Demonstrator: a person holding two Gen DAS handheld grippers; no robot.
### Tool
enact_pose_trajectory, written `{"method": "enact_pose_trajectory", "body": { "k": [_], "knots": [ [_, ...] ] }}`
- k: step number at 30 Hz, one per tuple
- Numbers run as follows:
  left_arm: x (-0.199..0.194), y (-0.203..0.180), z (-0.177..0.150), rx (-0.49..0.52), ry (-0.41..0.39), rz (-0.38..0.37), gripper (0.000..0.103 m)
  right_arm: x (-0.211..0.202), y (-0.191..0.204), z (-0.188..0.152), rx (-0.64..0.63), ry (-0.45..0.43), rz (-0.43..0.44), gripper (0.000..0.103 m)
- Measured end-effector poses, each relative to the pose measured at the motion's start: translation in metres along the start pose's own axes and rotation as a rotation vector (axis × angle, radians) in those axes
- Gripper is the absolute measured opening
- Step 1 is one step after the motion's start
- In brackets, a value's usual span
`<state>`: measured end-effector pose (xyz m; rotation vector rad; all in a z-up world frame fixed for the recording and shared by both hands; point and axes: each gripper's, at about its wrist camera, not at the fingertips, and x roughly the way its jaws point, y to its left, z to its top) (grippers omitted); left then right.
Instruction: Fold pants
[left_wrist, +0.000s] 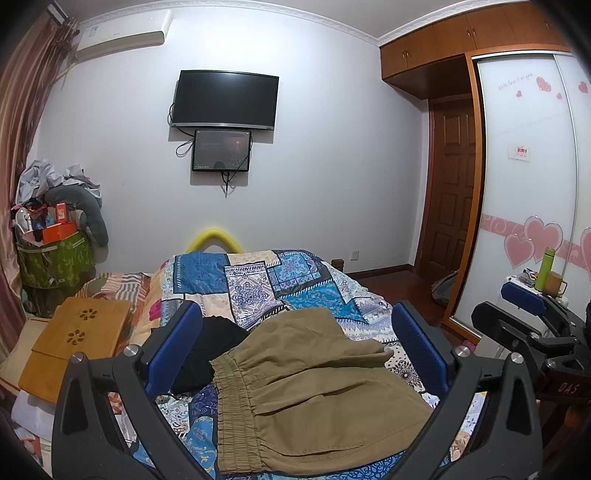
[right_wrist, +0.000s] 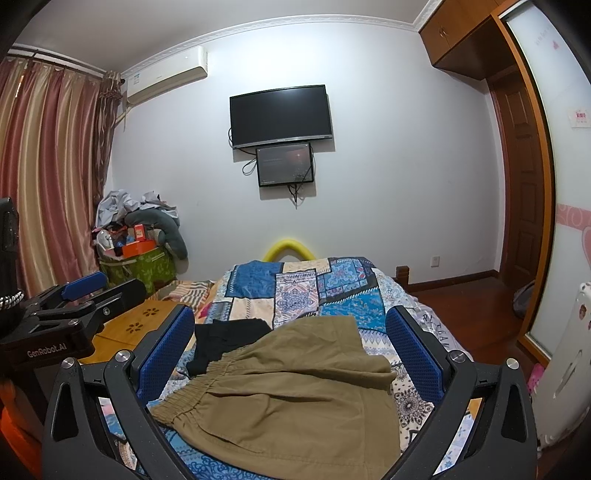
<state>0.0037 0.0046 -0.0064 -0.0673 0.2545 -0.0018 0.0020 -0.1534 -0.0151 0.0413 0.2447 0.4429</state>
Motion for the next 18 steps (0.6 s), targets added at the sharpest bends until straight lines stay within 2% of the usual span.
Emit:
{"method": "enact_pose_trajectory", "body": {
  "k": [18],
  "knots": [
    [0.0014,0.0007,0.0013,0.000,0.009,0.003,0.103,0.0016,-0.0027,0.0038,0.004,0.009,-0.003,0.103]
  ]
}}
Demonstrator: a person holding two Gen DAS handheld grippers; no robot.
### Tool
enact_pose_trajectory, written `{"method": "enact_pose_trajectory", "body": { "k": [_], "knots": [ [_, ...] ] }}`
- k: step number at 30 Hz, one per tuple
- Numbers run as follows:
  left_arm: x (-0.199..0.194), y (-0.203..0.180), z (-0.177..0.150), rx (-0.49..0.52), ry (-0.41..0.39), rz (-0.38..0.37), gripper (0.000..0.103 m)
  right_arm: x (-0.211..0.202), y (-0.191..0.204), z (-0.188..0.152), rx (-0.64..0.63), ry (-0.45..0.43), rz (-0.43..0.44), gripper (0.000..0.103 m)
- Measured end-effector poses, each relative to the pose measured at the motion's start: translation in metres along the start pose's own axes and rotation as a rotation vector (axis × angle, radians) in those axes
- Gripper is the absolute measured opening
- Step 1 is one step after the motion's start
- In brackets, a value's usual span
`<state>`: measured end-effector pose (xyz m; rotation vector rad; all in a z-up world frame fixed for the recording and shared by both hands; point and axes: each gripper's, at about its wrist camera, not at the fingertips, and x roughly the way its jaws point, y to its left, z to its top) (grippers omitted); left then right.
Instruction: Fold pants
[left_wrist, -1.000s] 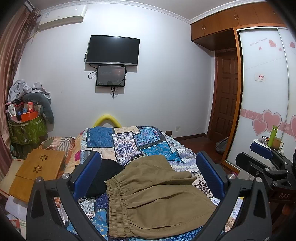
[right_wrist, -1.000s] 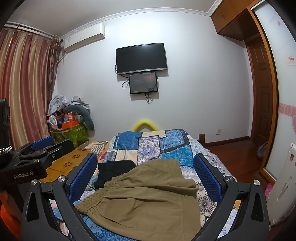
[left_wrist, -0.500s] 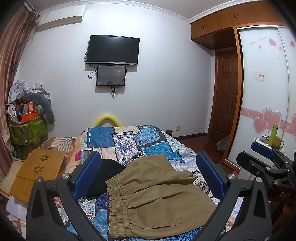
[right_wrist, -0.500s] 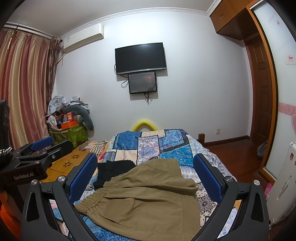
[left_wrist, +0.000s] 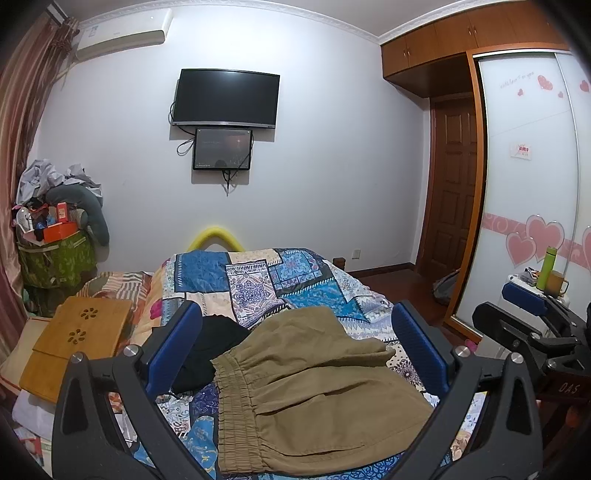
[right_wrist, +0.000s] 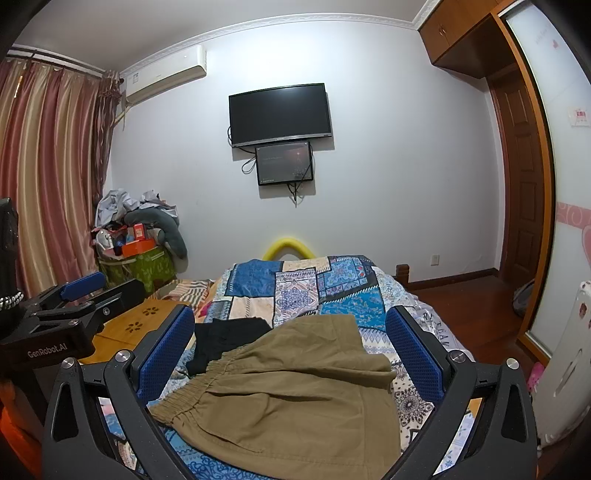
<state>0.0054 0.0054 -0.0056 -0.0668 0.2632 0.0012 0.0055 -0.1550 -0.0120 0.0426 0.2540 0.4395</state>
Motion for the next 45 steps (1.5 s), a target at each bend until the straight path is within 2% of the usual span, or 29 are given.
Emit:
{"method": "enact_pose_trajectory", "body": {
  "k": [7,10,14,21,26,31,37,40,42,45],
  "knots": [
    [0.015,0.001,-0.002,0.004,0.028,-0.005,0.103,0.007,-0.005,0.001,0.008,0.017,-0.010,0.103],
    [0.033,0.004,-0.003,0.008,0.070,-0.013,0.103,0.016,-0.012,-0.001,0.009,0.035,-0.024,0.103],
    [0.072,0.014,-0.005,0.029,0.142,0.015,0.103,0.033,-0.024,-0.004,0.007,0.068,-0.048,0.103],
    [0.153,0.043,-0.020,0.045,0.307,0.071,0.103,0.092,-0.067,-0.029,0.027,0.230,-0.089,0.103],
    [0.214,0.070,-0.047,0.052,0.473,0.112,0.103,0.125,-0.098,-0.056,0.057,0.375,-0.105,0.103],
    [0.251,0.096,-0.076,0.035,0.593,0.118,0.103,0.147,-0.124,-0.079,0.098,0.521,-0.096,0.102],
    [0.272,0.108,-0.102,0.055,0.709,0.085,0.103,0.176,-0.149,-0.104,0.188,0.682,-0.035,0.083],
    [0.281,0.114,-0.117,0.051,0.774,0.066,0.095,0.187,-0.154,-0.114,0.215,0.751,-0.006,0.071],
    [0.287,0.122,-0.128,0.009,0.833,0.041,0.090,0.198,-0.156,-0.120,0.227,0.792,0.008,0.070],
    [0.293,0.131,-0.143,-0.066,0.903,-0.013,0.085,0.213,-0.158,-0.130,0.230,0.844,0.039,0.063]
  ]
}}
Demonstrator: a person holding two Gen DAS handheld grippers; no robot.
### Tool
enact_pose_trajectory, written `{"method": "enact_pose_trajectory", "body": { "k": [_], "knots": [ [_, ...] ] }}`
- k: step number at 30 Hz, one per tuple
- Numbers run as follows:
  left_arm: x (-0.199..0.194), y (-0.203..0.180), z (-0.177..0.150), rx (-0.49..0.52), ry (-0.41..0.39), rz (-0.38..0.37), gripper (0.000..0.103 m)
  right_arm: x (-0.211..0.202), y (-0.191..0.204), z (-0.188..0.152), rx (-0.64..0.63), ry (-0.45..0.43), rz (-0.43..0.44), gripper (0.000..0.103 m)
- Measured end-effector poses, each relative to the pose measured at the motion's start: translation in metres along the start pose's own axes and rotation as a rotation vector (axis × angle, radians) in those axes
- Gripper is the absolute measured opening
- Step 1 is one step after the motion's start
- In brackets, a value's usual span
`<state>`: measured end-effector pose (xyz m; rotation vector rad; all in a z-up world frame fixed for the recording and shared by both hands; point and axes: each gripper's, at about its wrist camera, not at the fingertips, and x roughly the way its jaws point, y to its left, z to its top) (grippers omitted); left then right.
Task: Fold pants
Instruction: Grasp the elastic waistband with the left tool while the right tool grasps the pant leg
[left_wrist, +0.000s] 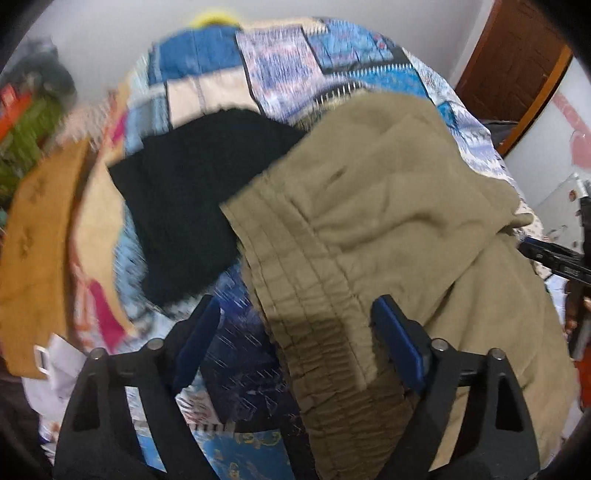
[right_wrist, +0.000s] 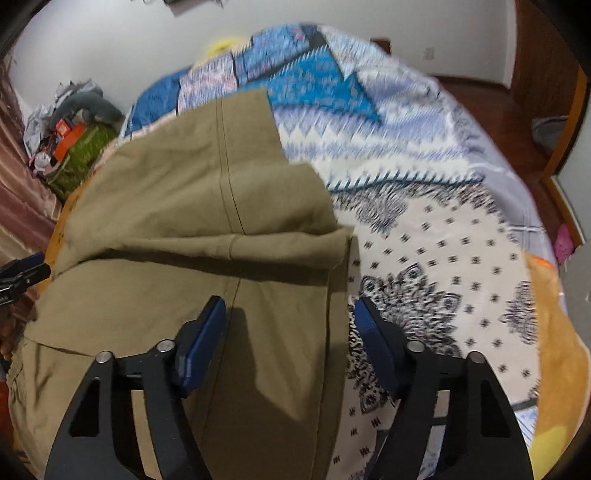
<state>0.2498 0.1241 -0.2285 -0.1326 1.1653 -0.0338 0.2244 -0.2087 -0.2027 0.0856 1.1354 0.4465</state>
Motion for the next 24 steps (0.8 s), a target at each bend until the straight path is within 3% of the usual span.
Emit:
{"method": "enact_pose_trajectory", "body": {
  "k": [2,4,7,8,9,10,11,17,24],
  "knots": [
    [0.004,0.004,-0.004,-0.023,0.013,-0.042,0.084,0.003,-0.002,0.003,0.013,-0.003,0.016,0.062],
    [0.006,0.005,-0.007,-0.037,0.024,-0.075,0.081,0.006,-0.007,0.005,0.035,0.004,0.051,0.049],
    [0.008,0.004,-0.009,-0.046,0.029,-0.107,0.072,0.013,-0.015,0.003,0.095,0.029,0.102,0.039],
    [0.007,0.002,-0.009,-0.039,0.025,-0.115,0.065,0.013,-0.015,0.002,0.091,0.030,0.105,0.037],
    [0.005,0.000,-0.010,-0.027,0.019,-0.117,0.059,0.012,-0.013,0.000,0.076,0.029,0.098,0.031],
    [0.002,-0.004,-0.010,-0.009,0.008,-0.099,0.058,0.010,-0.010,-0.001,0.054,0.028,0.069,0.014],
    [-0.001,-0.008,-0.010,0.011,-0.006,-0.068,0.058,0.010,-0.007,-0.003,0.023,0.037,0.024,0.005],
    [-0.005,-0.011,-0.010,0.055,-0.034,0.016,0.055,0.004,0.005,-0.014,-0.083,0.053,-0.053,0.004],
    [-0.001,-0.003,-0.012,0.031,-0.059,0.024,0.056,0.001,0.005,-0.027,-0.052,0.051,-0.063,0.004]
  ]
}}
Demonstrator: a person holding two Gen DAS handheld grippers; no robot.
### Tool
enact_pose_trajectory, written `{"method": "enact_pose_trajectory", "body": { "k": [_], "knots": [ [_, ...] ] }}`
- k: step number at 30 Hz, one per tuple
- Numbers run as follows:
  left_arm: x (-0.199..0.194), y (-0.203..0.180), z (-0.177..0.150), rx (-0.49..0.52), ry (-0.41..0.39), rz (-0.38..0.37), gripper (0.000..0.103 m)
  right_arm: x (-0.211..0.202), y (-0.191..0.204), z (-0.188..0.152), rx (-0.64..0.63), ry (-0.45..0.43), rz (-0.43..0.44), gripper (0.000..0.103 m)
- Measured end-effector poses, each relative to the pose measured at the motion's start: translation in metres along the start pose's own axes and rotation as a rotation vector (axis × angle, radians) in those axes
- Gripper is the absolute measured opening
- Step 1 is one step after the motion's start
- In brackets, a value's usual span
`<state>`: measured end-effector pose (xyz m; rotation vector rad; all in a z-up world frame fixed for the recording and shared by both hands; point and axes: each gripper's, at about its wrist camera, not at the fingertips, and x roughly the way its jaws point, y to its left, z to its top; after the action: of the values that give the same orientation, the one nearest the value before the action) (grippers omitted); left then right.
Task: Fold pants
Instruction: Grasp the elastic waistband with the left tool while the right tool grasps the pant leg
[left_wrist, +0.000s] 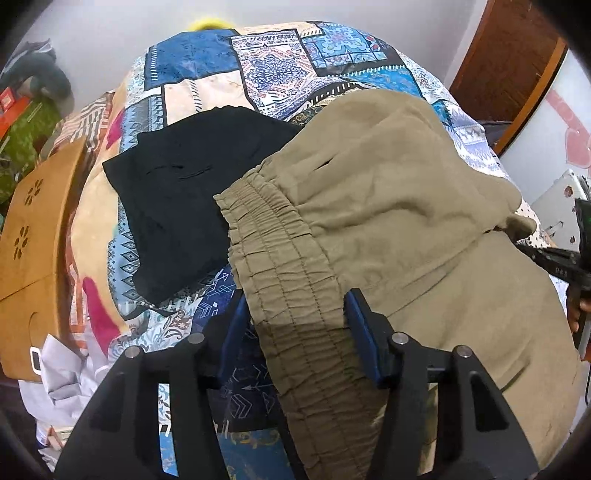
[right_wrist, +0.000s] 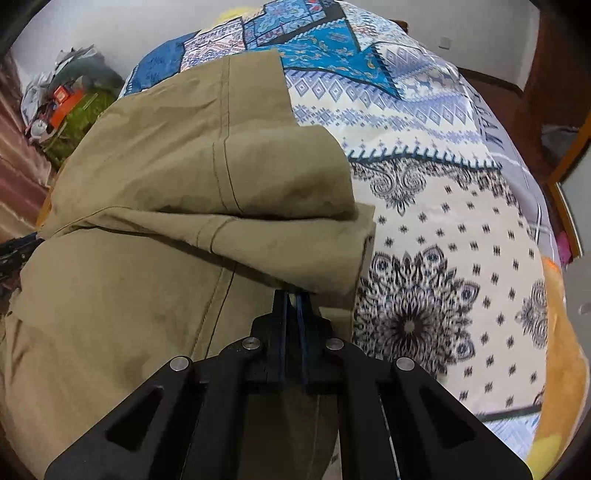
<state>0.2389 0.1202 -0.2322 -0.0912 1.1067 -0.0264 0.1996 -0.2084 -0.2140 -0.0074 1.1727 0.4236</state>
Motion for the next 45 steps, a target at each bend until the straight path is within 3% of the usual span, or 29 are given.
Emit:
{"method": "enact_pose_trajectory", "body": {
  "k": [6,9,15,17,19,21,24,28,32,36,39,42,45],
  "knots": [
    [-0.008,0.004,0.001,-0.026,0.015,-0.023,0.059,-0.004,0.011,0.002,-0.046,-0.026,-0.059,0.008],
    [-0.023,0.004,0.003,-0.004,-0.019,0.041,0.061,-0.014,0.016,0.004,-0.090,-0.023,-0.074,0.009],
    [-0.031,0.017,0.023,-0.072,-0.065,0.031,0.073,-0.048,0.013,0.019,-0.080,-0.126,0.011,0.029],
    [-0.023,0.018,0.033,-0.082,-0.055,0.040,0.077,-0.053,0.010,0.031,-0.063,-0.164,0.037,0.030],
    [-0.012,0.018,0.040,-0.083,-0.036,0.055,0.083,-0.050,0.007,0.042,-0.049,-0.186,0.034,0.038],
    [0.006,0.018,0.046,-0.091,0.017,0.078,0.084,-0.044,0.002,0.052,-0.032,-0.199,0.026,0.046],
    [0.025,0.022,0.046,-0.106,0.079,0.043,0.084,-0.026,-0.012,0.068,0.024,-0.184,0.029,0.054],
    [0.040,0.023,0.041,-0.119,0.106,0.003,0.085,0.004,-0.020,0.082,0.058,-0.097,0.123,0.054],
    [0.042,0.018,0.039,-0.084,0.072,0.034,0.084,0.024,-0.013,0.084,0.024,-0.065,0.149,0.048],
    [0.038,0.005,0.038,-0.010,0.015,0.099,0.067,0.030,-0.001,0.085,-0.039,-0.067,0.097,0.016],
    [0.037,-0.005,0.036,0.045,-0.014,0.164,0.060,0.031,0.006,0.084,-0.101,-0.086,0.064,0.014],
    [0.036,-0.004,0.035,0.027,-0.031,0.225,0.059,0.030,0.012,0.084,-0.152,-0.112,0.012,0.011],
    [0.039,0.010,0.037,-0.044,-0.017,0.197,0.060,0.037,0.013,0.085,-0.154,-0.116,-0.026,0.011]
  ]
}}
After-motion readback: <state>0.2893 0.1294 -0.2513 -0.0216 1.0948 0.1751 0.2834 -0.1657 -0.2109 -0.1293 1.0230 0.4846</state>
